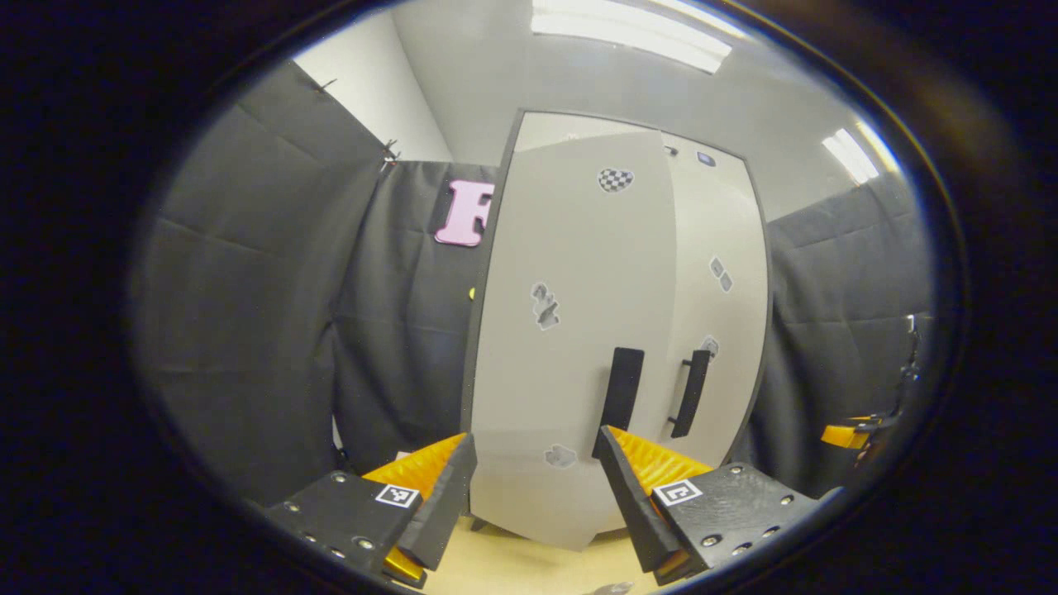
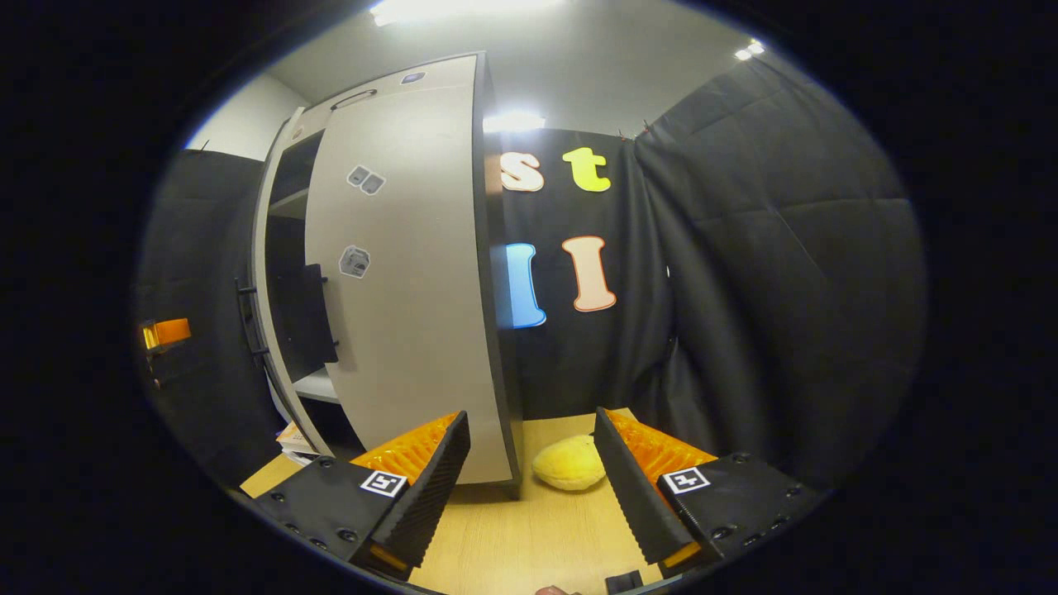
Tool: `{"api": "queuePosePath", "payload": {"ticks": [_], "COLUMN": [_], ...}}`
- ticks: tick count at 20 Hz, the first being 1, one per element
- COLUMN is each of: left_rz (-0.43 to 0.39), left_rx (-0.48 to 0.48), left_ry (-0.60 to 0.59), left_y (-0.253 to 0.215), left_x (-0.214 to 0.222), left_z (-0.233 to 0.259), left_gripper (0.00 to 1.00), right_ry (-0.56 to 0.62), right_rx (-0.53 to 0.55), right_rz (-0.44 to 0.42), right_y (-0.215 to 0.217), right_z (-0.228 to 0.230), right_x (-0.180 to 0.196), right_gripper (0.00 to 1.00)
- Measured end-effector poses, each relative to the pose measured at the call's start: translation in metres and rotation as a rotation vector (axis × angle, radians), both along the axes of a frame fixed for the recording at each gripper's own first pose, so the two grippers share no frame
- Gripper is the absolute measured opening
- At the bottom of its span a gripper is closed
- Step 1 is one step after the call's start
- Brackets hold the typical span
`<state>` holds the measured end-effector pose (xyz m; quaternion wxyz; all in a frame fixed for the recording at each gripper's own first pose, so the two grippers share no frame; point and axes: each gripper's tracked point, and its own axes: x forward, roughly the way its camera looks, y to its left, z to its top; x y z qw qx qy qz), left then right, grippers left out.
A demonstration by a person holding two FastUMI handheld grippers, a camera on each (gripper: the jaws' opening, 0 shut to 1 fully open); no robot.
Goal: Grasp the bottle in the cabinet with the left hand and place it on the coaster, then close the right door with the right hand and the left door with the left hand.
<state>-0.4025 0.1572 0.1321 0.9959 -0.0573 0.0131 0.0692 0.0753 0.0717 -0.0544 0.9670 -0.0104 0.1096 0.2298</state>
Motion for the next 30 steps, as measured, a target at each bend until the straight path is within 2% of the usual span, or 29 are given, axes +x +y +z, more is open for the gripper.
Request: {"api": "queuePosePath", "payload": {"ticks": [1, 2, 4, 5, 6, 8, 9, 10, 11, 12, 14, 15, 16, 23, 26, 27, 28, 29, 30], "left_rz": [0.032, 0.058, 0.084, 0.101, 0.117, 0.139, 0.148, 0.154, 0.154, 0.151, 0.130, 0.119, 0.112, 0.045, 0.018, 0.013, 0.012, 0.014, 0.016], "left_rx": [0.005, 0.008, 0.029, 0.056, 0.083, 0.129, 0.144, 0.159, 0.175, 0.184, 0.177, 0.174, 0.173, 0.128, 0.112, 0.112, 0.111, 0.109, 0.106], "left_ry": [-0.006, -0.009, 0.013, 0.023, 0.033, 0.041, 0.044, 0.045, 0.046, 0.054, 0.063, 0.061, 0.058, 0.009, -0.004, -0.004, -0.001, 0.002, 0.005], "left_y": [0.000, -0.001, -0.006, -0.006, -0.005, -0.006, -0.007, -0.007, -0.008, -0.010, -0.009, -0.006, -0.004, 0.012, 0.009, 0.010, 0.009, 0.009, 0.008], "left_x": [-0.011, -0.023, -0.042, -0.050, -0.059, -0.068, -0.073, -0.077, -0.078, -0.079, -0.078, -0.074, -0.072, -0.055, -0.058, -0.056, -0.056, -0.056, -0.057], "left_z": [0.004, 0.006, 0.007, 0.010, 0.013, 0.023, 0.027, 0.029, 0.032, 0.031, 0.028, 0.028, 0.027, 0.023, 0.022, 0.021, 0.020, 0.020, 0.019], "left_gripper": [0.87, 0.93, 0.94, 0.87, 0.94, 0.94, 0.87, 0.87, 0.94, 0.87, 0.87, 0.87, 0.94, 0.94, 0.94, 0.87, 0.94, 0.94, 0.94], "right_ry": [-0.021, -0.040, -0.063, -0.064, -0.061, -0.059, -0.052, -0.045, -0.045, -0.054, -0.068, -0.070, -0.073, -0.056, -0.023, -0.012, -0.009, -0.011, -0.011], "right_rx": [-0.003, -0.004, 0.009, 0.018, 0.029, 0.059, 0.071, 0.083, 0.093, 0.102, 0.099, 0.091, 0.087, 0.090, 0.115, 0.111, 0.100, 0.093, 0.091], "right_rz": [0.022, 0.045, 0.095, 0.118, 0.137, 0.155, 0.157, 0.161, 0.164, 0.164, 0.149, 0.138, 0.122, 0.029, 0.019, 0.023, 0.016, 0.008, 0.006], "right_y": [0.004, 0.008, 0.019, 0.025, 0.030, 0.037, 0.040, 0.044, 0.047, 0.049, 0.051, 0.050, 0.049, 0.046, 0.051, 0.054, 0.053, 0.052, 0.053], "right_z": [0.005, 0.008, 0.015, 0.018, 0.019, 0.025, 0.026, 0.025, 0.027, 0.029, 0.029, 0.029, 0.030, 0.035, 0.030, 0.027, 0.024, 0.023, 0.021], "right_x": [0.002, 0.004, 0.004, 0.002, 0.000, -0.004, -0.005, -0.007, -0.008, -0.008, -0.006, -0.005, -0.004, -0.014, -0.022, -0.025, -0.030, -0.032, -0.037], "right_gripper": [0.96, 0.96, 0.96, 0.92, 0.96, 0.96, 0.96, 0.92, 0.96, 0.92, 0.92, 0.96, 0.96, 0.96, 0.96, 0.96, 0.96, 0.92, 0.96]}}
